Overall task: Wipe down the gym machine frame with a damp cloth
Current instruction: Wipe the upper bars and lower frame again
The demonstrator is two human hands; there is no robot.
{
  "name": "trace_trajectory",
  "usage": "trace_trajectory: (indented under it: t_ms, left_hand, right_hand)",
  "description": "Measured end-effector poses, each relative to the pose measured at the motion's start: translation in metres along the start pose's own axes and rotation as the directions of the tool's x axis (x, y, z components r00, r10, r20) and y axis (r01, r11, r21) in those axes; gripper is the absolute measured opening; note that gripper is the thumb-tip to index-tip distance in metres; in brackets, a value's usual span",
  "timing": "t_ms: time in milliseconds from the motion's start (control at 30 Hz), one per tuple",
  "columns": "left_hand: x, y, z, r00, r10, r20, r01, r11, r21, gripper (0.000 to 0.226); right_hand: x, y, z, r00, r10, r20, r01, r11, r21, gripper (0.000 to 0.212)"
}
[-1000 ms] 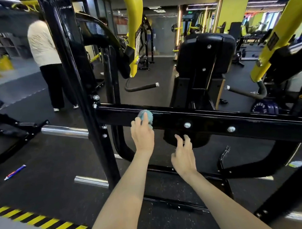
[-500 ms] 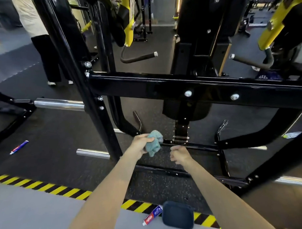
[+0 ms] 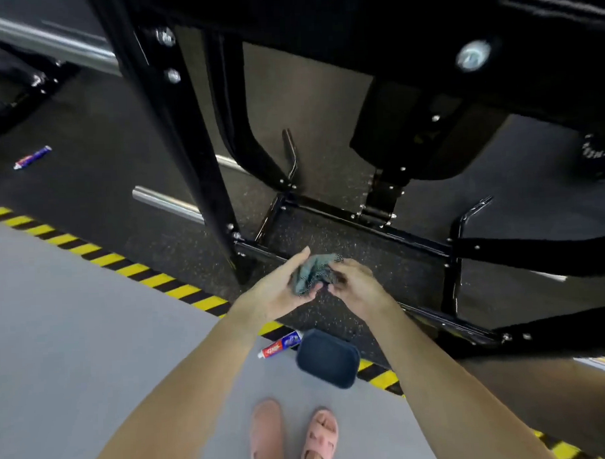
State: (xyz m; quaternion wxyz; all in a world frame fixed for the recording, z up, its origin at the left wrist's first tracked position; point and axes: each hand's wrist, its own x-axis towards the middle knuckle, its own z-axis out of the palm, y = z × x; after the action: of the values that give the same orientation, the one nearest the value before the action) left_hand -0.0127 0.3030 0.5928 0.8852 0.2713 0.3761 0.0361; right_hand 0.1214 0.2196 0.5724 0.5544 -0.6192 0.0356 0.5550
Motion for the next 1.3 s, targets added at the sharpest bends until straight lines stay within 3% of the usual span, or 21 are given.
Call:
trace_trajectory:
  t_ms: [133, 200, 267, 333, 433, 567, 700, 833, 900, 967, 1067, 1167, 1300]
  left_hand:
    - [0.024, -0.040, -0.031, 0.984, 0.067, -0.164, -0.069, 0.998, -0.005, 0.033]
    - [0.038, -0.054, -0.050, 0.961, 0.093, -0.259, -0.109, 0.993, -0.049, 0.032]
    - [0.051, -0.064, -0.069, 0.960, 0.086, -0.268, -0.104, 0.993, -0.054, 0.018]
    - [0.066, -0.074, -0.089, 0.952, 0.079, -0.294, -0.091, 0.995, -0.027, 0.003]
    - [0.099, -0.079, -0.122, 0.910, 0.138, -0.392, -0.105, 0.989, 0.105, 0.005]
    - [0.140, -0.080, -0.171, 0.862, 0.262, -0.433, -0.237, 0.965, 0.113, 0.008]
    - [0.178, -0.084, -0.229, 0.891, 0.339, -0.301, -0.234, 0.912, 0.336, 0.021]
    - [0.209, -0.072, -0.273, 0.848, 0.509, -0.145, -0.380, 0.776, 0.503, 0.051]
    - [0.222, -0.063, -0.289, 0.847, 0.532, -0.016, -0.459, 0.745, 0.485, 0.057]
    - [0.236, -0.058, -0.304, 0.860, 0.500, 0.107, -0.494, 0.760, 0.422, 0.049]
    - [0.259, -0.056, -0.318, 0.859, 0.446, 0.254, -0.511, 0.785, 0.349, 0.029]
    - [0.281, -0.061, -0.330, 0.839, 0.429, 0.334, -0.529, 0.785, 0.323, 0.026]
    - [0.303, -0.068, -0.343, 0.819, 0.419, 0.391, -0.537, 0.800, 0.267, 0.028]
  right_hand:
    - [0.035, 0.036, -0.005, 0.997, -0.013, -0.079, 0.010, 0.999, -0.048, 0.011]
    - [0.051, 0.049, -0.008, 0.996, -0.013, -0.093, 0.011, 1.000, -0.026, 0.024]
    - [0.067, 0.058, -0.009, 0.994, 0.012, -0.105, -0.015, 1.000, -0.022, 0.027]
    - [0.084, 0.070, -0.009, 0.994, 0.040, -0.101, -0.042, 0.999, -0.020, 0.027]
    - [0.120, 0.096, -0.008, 0.993, 0.067, -0.100, -0.068, 0.998, -0.006, 0.046]
    - [0.171, 0.130, 0.003, 0.995, -0.038, -0.088, 0.010, 0.956, -0.292, 0.049]
    - [0.225, 0.164, 0.023, 0.995, -0.088, -0.036, 0.063, 0.892, -0.449, 0.033]
    - [0.273, 0.193, 0.025, 0.978, -0.198, 0.069, 0.205, 0.838, -0.506, 0.041]
    - [0.292, 0.206, 0.024, 0.970, -0.219, 0.108, 0.244, 0.863, -0.442, 0.046]
    - [0.309, 0.212, 0.021, 0.981, -0.146, 0.128, 0.174, 0.953, -0.249, 0.047]
    - [0.332, 0.216, 0.016, 0.918, -0.066, 0.391, 0.048, 0.997, 0.056, 0.042]
    - [0.350, 0.226, 0.013, 0.839, -0.078, 0.539, 0.077, 0.997, 0.024, 0.038]
    - [0.373, 0.237, 0.010, 0.849, -0.156, 0.506, 0.178, 0.984, 0.005, 0.030]
